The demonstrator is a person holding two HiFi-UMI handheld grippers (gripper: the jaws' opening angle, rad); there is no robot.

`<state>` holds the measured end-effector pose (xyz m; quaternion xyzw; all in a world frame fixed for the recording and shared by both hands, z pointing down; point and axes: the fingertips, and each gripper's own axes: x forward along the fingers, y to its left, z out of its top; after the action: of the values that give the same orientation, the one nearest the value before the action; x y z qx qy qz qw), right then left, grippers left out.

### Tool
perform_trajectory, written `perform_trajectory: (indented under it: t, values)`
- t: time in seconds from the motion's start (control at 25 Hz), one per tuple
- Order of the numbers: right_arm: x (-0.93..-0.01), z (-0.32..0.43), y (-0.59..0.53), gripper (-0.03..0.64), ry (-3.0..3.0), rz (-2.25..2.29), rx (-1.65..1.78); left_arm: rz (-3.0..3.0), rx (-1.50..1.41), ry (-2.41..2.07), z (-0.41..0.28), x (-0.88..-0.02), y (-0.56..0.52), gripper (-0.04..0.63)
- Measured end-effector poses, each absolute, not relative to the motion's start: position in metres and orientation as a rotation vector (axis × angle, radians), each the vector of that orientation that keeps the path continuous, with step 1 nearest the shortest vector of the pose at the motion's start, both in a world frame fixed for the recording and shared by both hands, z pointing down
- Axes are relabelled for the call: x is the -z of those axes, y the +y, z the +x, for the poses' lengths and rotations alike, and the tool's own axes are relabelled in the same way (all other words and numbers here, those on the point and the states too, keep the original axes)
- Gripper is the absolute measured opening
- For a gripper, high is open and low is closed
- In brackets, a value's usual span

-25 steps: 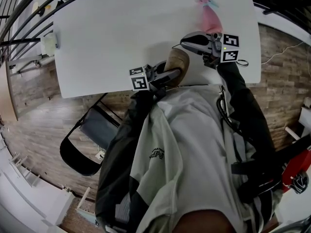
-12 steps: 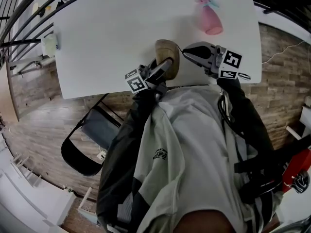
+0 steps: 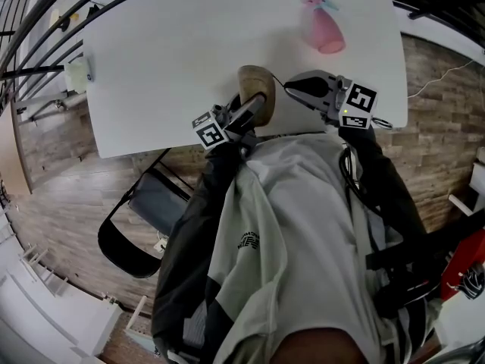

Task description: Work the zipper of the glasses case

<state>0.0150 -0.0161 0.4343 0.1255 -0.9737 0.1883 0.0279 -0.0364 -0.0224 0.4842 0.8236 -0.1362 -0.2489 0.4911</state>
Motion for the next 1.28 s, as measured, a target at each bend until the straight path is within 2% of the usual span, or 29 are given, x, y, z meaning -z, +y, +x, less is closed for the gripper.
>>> perform_trajectory:
  t: [0.12, 0.16, 0.24, 0.28, 0.32, 0.36, 0.48, 0.56, 0.68, 0.8, 0.92, 1.28]
  values:
    - [-0.440, 0.009, -0.006, -0.003, -2.975, 0.346, -0.567, 1.961, 0.698, -0.397, -0.050, -0.482, -0.032, 0.291]
    - [-0.449, 0.004, 0.007, -0.003, -2.935, 0.274, -0.542, 1.877, 0.859, -0.465, -0.077, -0.483, -0.040, 0.291]
    - [-0.477, 0.000, 0.044, -0.006, -2.820, 0.121, -0.483, 1.549, 1.366, -0.660, -0.174, -0.486, -0.067, 0.291]
    - [-0.488, 0.004, 0.054, -0.006, -2.801, 0.121, -0.481, 1.434, 1.533, -0.745, -0.217, -0.481, -0.080, 0.291]
    - [-0.491, 0.011, 0.056, -0.006, -2.817, 0.169, -0.501, 1.456, 1.556, -0.802, -0.239, -0.469, -0.089, 0.291]
    - [-0.489, 0.020, 0.051, -0.005, -2.852, 0.234, -0.531, 1.583, 1.452, -0.817, -0.239, -0.455, -0.095, 0.291]
    - [-0.469, 0.033, 0.017, -0.005, -2.940, 0.372, -0.560, 1.882, 1.012, -0.680, -0.180, -0.439, -0.097, 0.291]
    - [-0.457, 0.025, -0.001, -0.005, -2.998, 0.436, -0.576, 1.921, 0.887, -0.606, -0.150, -0.449, -0.086, 0.291]
    - [-0.440, 0.005, -0.019, 0.000, -3.078, 0.469, -0.613, 1.920, 0.817, -0.515, -0.115, -0.466, -0.062, 0.291]
    - [-0.432, -0.009, -0.034, 0.065, -3.107, 0.479, -0.635, 1.924, 0.758, -0.414, -0.085, -0.471, -0.041, 0.291]
    - [-0.433, -0.011, -0.051, 0.094, -3.124, 0.507, -0.742, 1.927, 0.720, -0.347, -0.064, -0.473, -0.029, 0.291]
    - [-0.434, -0.008, -0.062, 0.094, -3.144, 0.471, -0.889, 1.929, 0.722, -0.274, -0.056, -0.467, -0.023, 0.291]
